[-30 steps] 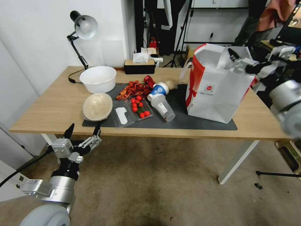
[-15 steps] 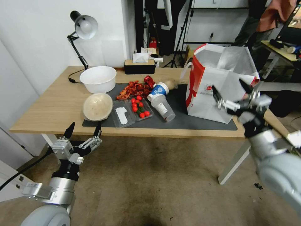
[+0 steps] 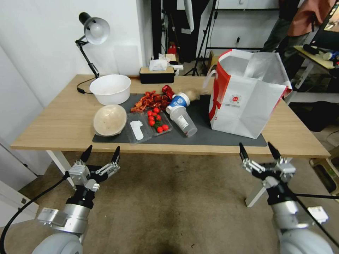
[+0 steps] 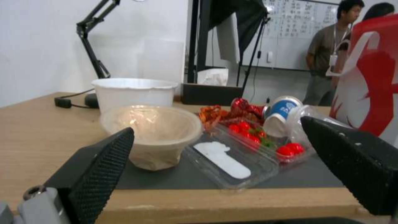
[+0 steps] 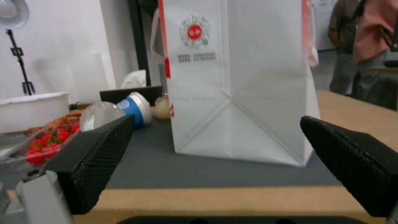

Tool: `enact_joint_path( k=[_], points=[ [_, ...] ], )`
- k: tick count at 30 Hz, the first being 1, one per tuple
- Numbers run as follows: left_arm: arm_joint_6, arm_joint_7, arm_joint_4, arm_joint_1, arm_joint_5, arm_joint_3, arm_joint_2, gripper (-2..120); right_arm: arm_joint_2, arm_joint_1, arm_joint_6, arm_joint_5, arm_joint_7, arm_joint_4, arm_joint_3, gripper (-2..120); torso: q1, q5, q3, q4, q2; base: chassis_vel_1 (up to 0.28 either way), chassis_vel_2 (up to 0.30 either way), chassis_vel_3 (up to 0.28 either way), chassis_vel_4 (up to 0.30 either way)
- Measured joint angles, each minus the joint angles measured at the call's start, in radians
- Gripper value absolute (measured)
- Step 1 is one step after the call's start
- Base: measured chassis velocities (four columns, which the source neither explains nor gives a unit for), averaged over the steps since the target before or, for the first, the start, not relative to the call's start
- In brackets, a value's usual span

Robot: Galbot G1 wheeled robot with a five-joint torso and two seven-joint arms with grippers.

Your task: Pick up the food delivery bag from the floor and place it on the table.

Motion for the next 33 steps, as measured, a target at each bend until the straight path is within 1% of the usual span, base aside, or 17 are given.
enact_joint_path(
  k=[3,11,17,33],
  points=[
    [0.008,0.002,0.026,-0.008,0.009,0.005,0.002,100,0.009,-0.002,-0.012,0.03,-0.005,-0.007,-0.002,100,0.0,-0.0002,0.0,0.0002,0.0,0.0,0.0,0.0,0.0],
    [0.012,-0.02,0.037,-0.008,0.019,0.007,0.005,100,0.023,0.004,-0.049,0.083,-0.034,-0.022,-0.018,100,0.0,0.0,0.0,0.0001,0.0,0.0,0.0,0.0,0.0],
    [0.029,-0.022,0.038,-0.009,0.014,0.006,0.005,100,0.032,0.014,-0.062,0.089,-0.046,-0.033,-0.031,100,0.0,0.0,0.0,0.0001,0.0,0.0,0.0,0.0,0.0],
    [0.033,-0.023,0.044,-0.007,0.003,0.005,0.004,100,0.036,0.016,-0.062,0.084,-0.048,-0.035,-0.037,100,0.0,0.0,0.0,0.0001,0.0,0.0,0.0,0.0,0.0]
  ],
)
